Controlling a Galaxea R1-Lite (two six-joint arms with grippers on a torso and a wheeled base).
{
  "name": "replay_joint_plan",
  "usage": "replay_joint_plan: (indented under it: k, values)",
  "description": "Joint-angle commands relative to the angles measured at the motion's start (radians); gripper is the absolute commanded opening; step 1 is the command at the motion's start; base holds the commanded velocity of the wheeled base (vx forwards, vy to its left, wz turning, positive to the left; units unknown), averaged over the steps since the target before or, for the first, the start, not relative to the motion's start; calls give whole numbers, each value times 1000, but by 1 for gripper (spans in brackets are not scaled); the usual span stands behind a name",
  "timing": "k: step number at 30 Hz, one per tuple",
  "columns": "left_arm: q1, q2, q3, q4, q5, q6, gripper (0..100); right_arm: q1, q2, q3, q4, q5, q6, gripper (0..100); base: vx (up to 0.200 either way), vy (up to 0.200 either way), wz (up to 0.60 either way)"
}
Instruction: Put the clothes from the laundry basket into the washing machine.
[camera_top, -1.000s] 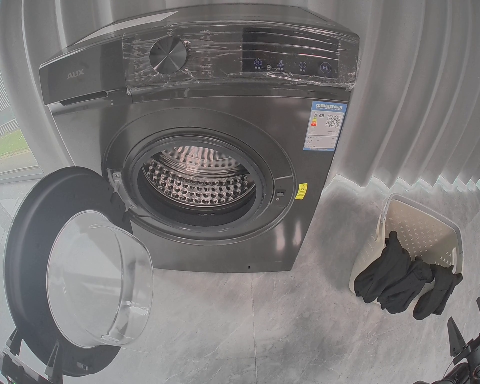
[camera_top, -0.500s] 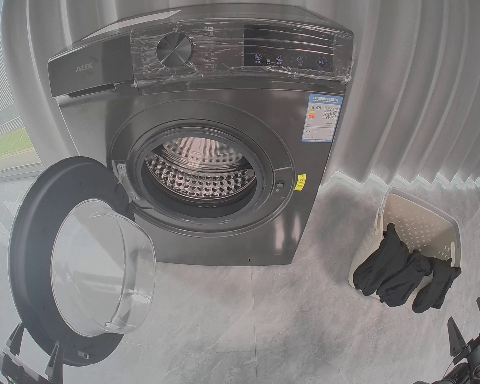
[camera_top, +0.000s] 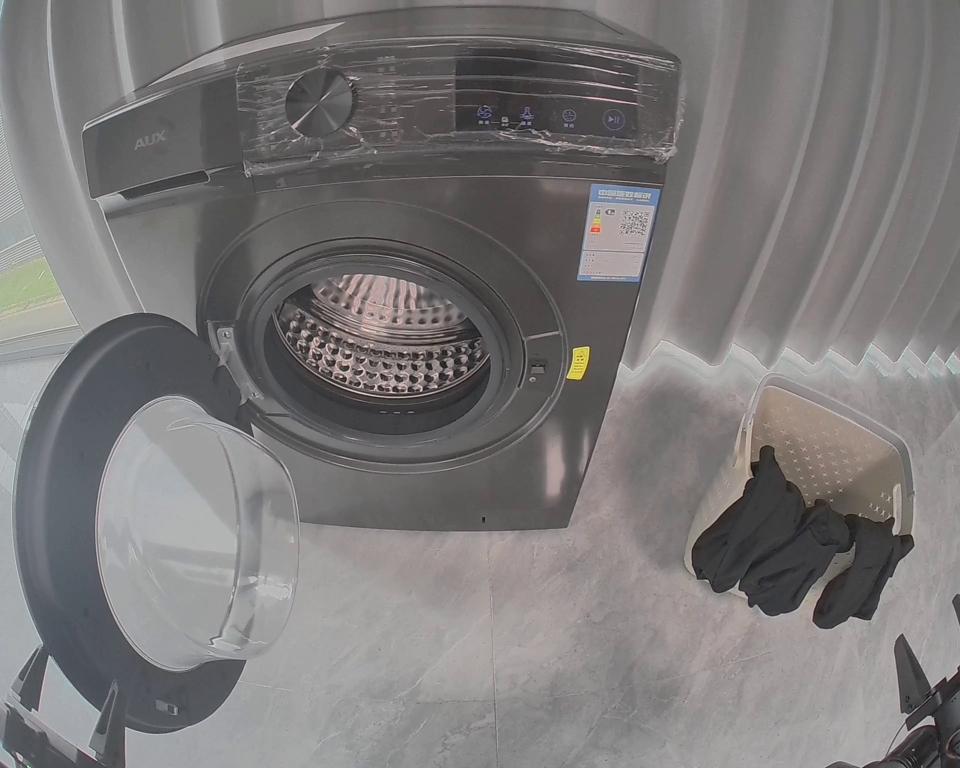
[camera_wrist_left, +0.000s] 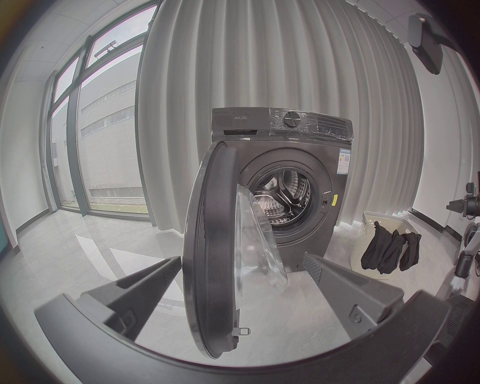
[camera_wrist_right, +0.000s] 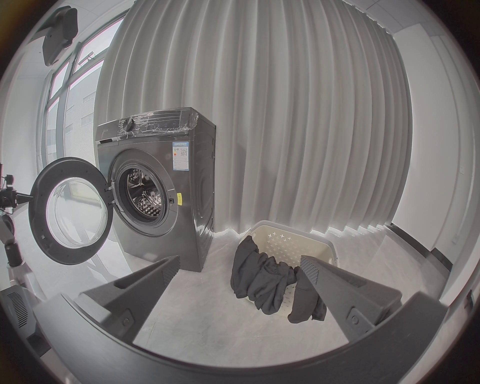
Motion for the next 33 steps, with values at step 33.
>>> replay_joint_plan:
  k: [33]
  values:
    - [0,-12,18,0,1,0,100,0,3,18,0,0,-1,100,-73,-18,0]
